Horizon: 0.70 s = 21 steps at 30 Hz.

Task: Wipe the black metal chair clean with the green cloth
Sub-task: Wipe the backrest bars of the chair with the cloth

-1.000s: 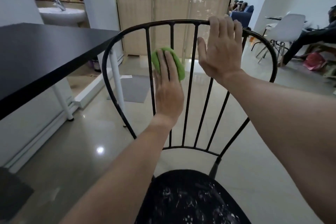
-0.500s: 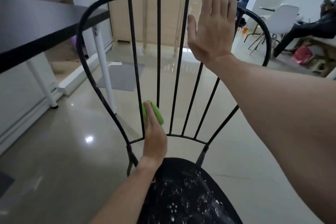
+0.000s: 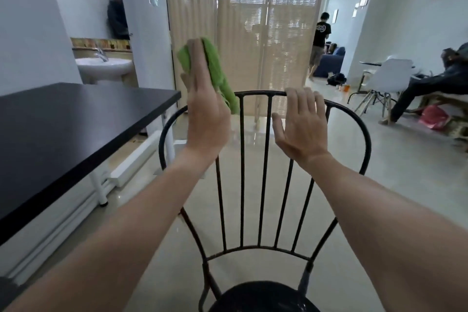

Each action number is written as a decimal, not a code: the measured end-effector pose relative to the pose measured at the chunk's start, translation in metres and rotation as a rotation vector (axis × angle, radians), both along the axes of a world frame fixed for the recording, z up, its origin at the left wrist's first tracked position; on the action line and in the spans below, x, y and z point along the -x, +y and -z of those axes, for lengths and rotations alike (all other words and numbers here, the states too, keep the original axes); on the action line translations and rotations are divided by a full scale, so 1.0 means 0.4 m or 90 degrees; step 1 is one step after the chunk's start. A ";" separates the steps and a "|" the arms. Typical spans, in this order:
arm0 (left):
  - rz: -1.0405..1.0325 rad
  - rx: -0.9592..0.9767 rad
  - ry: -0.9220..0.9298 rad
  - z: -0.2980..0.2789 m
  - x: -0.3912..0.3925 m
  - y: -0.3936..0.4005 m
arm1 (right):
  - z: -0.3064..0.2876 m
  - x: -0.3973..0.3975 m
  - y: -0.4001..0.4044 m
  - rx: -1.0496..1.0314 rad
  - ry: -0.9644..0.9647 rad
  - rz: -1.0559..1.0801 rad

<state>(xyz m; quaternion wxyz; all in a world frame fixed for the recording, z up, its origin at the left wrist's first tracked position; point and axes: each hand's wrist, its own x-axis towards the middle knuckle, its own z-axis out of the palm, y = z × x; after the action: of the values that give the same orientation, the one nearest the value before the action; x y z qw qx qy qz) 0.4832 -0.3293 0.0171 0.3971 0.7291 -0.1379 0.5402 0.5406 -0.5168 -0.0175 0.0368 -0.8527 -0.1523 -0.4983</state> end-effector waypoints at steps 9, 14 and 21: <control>-0.317 -0.338 0.102 0.095 -0.032 0.038 | -0.013 0.014 0.000 -0.004 0.011 -0.011; -0.412 -0.306 0.157 0.172 0.009 0.089 | -0.008 0.002 -0.003 -0.003 0.011 -0.018; -0.405 -0.203 0.182 0.144 0.006 0.037 | 0.005 -0.009 -0.044 -0.041 0.053 0.009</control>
<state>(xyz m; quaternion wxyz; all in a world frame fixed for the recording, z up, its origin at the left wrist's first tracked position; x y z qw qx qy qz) 0.4807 -0.3146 -0.0404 0.1067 0.8560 0.0699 0.5010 0.5441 -0.5344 -0.0194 0.0670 -0.8720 -0.1287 -0.4674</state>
